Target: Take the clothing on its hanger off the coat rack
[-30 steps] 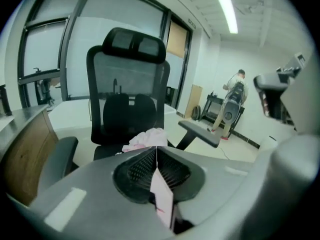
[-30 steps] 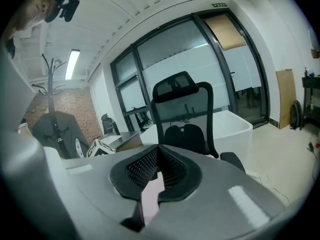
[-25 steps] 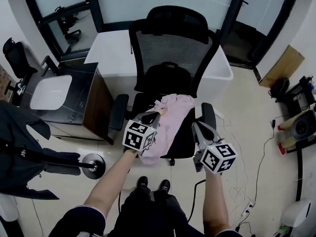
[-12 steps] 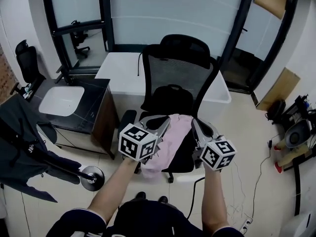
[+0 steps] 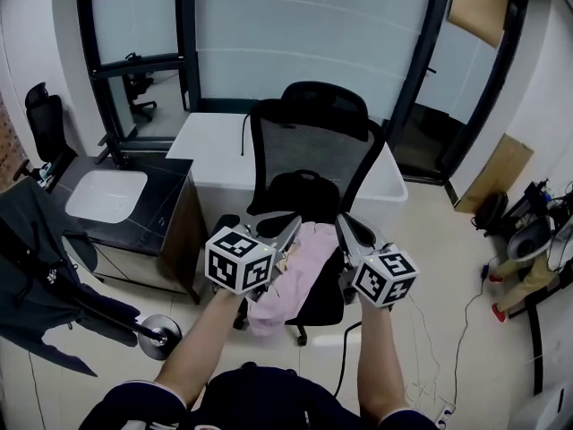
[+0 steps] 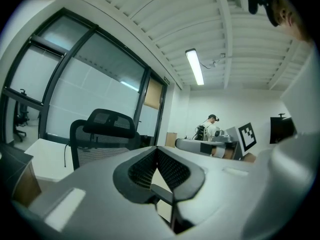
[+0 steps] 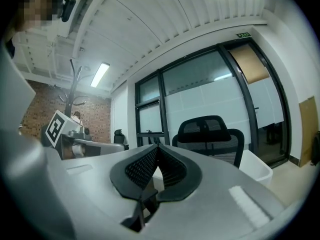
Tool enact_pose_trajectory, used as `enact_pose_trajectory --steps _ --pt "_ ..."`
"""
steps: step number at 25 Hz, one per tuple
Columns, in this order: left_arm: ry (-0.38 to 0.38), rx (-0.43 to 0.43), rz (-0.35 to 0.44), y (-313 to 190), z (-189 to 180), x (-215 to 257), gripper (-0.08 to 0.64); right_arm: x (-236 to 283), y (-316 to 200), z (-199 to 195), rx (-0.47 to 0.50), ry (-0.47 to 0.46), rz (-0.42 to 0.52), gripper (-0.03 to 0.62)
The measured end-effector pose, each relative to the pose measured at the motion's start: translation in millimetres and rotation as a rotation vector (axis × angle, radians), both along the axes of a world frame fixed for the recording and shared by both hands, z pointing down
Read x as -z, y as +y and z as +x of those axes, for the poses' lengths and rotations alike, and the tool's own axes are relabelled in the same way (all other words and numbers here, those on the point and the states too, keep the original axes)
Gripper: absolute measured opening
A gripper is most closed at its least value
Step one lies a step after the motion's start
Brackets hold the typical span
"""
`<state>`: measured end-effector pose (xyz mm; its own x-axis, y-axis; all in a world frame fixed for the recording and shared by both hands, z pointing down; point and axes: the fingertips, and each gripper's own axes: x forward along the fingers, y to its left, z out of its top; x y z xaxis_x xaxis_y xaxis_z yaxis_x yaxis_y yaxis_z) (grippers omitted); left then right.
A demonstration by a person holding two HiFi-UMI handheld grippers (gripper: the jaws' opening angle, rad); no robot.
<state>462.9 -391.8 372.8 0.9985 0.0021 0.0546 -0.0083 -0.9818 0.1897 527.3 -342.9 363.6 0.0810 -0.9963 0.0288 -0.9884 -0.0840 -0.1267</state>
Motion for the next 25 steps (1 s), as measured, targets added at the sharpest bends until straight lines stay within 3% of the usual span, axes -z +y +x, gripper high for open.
enact_pose_trajectory --steps 25 --pt "-0.025 -0.001 -0.004 -6.3 17.5 -9.6 0.011 4.8 -0.6 17.5 0.000 0.012 0.008 0.000"
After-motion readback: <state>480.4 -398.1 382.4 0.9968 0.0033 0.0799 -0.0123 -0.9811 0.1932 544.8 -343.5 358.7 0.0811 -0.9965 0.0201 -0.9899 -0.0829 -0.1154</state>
